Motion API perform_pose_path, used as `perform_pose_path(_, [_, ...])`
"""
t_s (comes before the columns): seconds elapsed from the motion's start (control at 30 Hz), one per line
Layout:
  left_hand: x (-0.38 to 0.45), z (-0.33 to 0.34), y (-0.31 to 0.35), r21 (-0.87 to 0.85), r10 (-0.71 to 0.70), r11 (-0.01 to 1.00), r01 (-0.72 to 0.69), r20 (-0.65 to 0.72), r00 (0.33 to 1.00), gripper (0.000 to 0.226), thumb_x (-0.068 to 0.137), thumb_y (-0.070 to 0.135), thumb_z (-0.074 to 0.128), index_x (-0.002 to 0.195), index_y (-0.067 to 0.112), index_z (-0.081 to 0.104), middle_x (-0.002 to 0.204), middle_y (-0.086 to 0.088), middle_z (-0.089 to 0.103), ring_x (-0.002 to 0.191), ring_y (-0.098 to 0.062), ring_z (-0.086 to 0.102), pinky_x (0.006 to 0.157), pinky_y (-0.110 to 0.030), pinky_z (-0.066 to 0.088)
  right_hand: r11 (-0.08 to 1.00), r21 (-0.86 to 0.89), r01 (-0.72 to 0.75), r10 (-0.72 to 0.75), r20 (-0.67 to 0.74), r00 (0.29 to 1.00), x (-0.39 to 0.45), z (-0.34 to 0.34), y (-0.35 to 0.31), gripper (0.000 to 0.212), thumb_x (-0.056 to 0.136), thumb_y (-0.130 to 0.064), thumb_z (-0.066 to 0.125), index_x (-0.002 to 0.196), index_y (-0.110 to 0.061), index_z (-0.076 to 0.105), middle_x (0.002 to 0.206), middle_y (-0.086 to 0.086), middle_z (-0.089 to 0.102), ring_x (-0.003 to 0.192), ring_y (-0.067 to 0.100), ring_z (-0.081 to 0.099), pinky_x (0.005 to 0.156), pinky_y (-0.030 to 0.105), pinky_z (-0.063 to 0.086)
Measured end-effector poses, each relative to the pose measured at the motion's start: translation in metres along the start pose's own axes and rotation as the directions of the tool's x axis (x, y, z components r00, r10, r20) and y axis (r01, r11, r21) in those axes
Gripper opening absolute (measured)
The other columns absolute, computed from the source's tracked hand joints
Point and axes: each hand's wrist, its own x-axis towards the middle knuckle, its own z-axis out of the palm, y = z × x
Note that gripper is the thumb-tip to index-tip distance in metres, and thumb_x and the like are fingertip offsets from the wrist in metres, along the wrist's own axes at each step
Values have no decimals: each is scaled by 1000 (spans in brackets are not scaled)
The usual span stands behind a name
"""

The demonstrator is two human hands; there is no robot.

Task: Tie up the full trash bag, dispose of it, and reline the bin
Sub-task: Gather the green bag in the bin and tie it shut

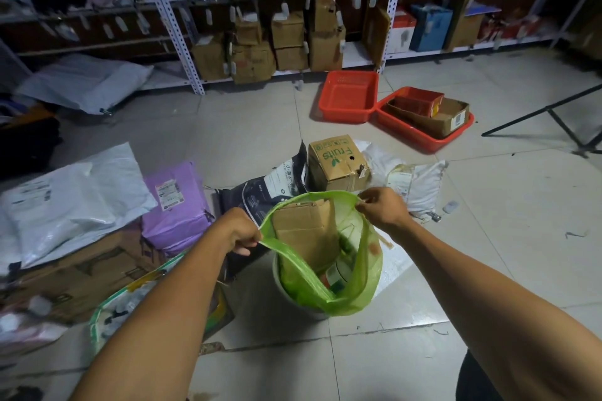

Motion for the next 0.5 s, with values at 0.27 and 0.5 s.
perform_pose_path(0.27, [-10, -10, 12, -100, 137, 986, -137, -4, 991, 18, 94, 10, 54, 78, 12, 62, 66, -3, 57, 61, -12, 55, 58, -24, 45, 874, -485, -28, 9, -41, 999, -6, -15, -13, 10, 80, -10, 57, 88, -5, 58, 89, 12, 68, 77, 30, 60, 69, 35, 53])
perform_pose_path(0.5, [-16, -13, 33, -475, 250, 828, -299, -164, 954, 4, 92, 21, 61, 92, 22, 65, 101, -2, 61, 95, -16, 56, 86, -36, 46, 965, -260, -43, 67, 83, 994, 2, -26, -22, 22, 85, -24, 63, 72, -7, 63, 64, 6, 62, 56, 21, 61, 57, 31, 55])
